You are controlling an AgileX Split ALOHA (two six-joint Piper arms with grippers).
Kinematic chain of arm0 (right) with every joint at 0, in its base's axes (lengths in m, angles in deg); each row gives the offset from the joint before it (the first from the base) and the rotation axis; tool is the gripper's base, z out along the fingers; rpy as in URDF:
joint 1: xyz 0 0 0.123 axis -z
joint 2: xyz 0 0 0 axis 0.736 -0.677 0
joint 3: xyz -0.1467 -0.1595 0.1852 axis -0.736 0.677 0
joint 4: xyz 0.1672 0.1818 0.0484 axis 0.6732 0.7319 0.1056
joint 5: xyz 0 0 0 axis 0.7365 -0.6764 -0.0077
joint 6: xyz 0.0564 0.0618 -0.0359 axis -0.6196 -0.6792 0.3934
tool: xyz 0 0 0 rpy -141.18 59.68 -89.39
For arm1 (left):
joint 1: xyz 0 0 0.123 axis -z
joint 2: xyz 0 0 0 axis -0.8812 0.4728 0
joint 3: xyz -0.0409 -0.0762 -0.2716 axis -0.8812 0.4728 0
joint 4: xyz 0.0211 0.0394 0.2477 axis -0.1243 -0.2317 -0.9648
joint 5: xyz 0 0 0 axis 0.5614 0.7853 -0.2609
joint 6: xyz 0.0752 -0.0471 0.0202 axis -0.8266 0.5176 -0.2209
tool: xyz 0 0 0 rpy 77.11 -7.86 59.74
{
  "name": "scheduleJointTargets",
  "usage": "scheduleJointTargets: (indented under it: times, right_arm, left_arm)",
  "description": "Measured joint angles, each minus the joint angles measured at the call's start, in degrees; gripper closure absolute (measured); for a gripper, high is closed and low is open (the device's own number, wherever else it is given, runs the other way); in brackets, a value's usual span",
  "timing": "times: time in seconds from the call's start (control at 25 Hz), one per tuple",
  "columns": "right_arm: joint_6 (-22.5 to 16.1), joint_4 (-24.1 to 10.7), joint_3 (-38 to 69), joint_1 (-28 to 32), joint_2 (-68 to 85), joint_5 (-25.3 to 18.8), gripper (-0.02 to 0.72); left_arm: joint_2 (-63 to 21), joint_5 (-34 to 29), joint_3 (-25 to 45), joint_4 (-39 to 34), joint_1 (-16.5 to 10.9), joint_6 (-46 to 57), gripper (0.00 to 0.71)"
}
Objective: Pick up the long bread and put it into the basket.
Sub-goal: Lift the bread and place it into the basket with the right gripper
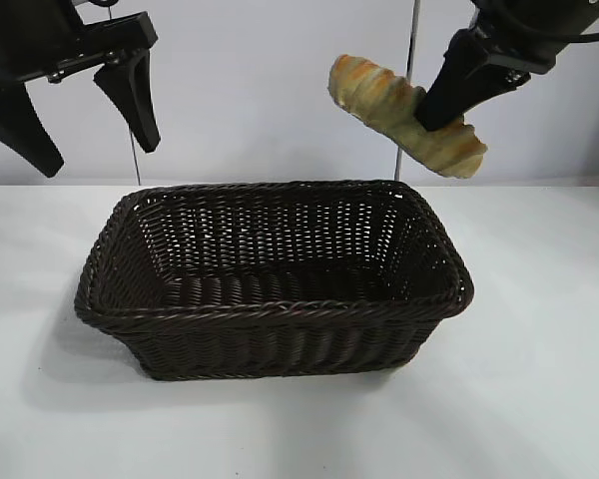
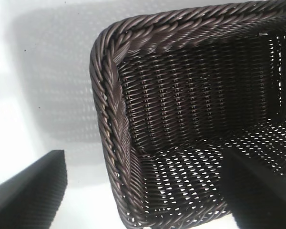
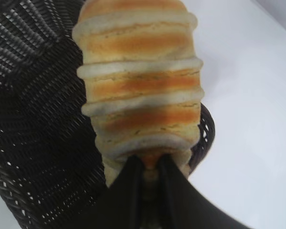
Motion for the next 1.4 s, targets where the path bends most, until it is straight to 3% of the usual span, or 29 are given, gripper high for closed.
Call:
scheduleJointTargets:
  times: [0.28,0.92,1.24,1.32,1.4]
  right_arm:
    - [-0.5,-1.0,0.0,-5.8,-6.7,4.0,0.638]
    - [-2.4,-1.1,-0.2,-6.0,-14.3,10.5,0.638]
    - [-3.0,-2.0,-0.3,-6.0,-14.3,10.6,0.638]
    - [-3.0,-2.2,-0.3,-6.0,-14.3,10.6,0.612]
    - [-3.0,-2.2,-0.3,-6.0,-14.3,10.5,0.533]
  left_arm:
    - [0.0,-0.5,0.0,0.0,0.0,0.0,0.079]
    - [0.0,-0.5,0.0,0.0,0.0,0.0,0.079]
    - [0.0,-0.5,0.0,0.0,0.0,0.0,0.079]
    - [0.0,-0.5,0.0,0.0,0.0,0.0,0.079]
    - [0.0,-0.5,0.0,0.0,0.0,0.0,0.079]
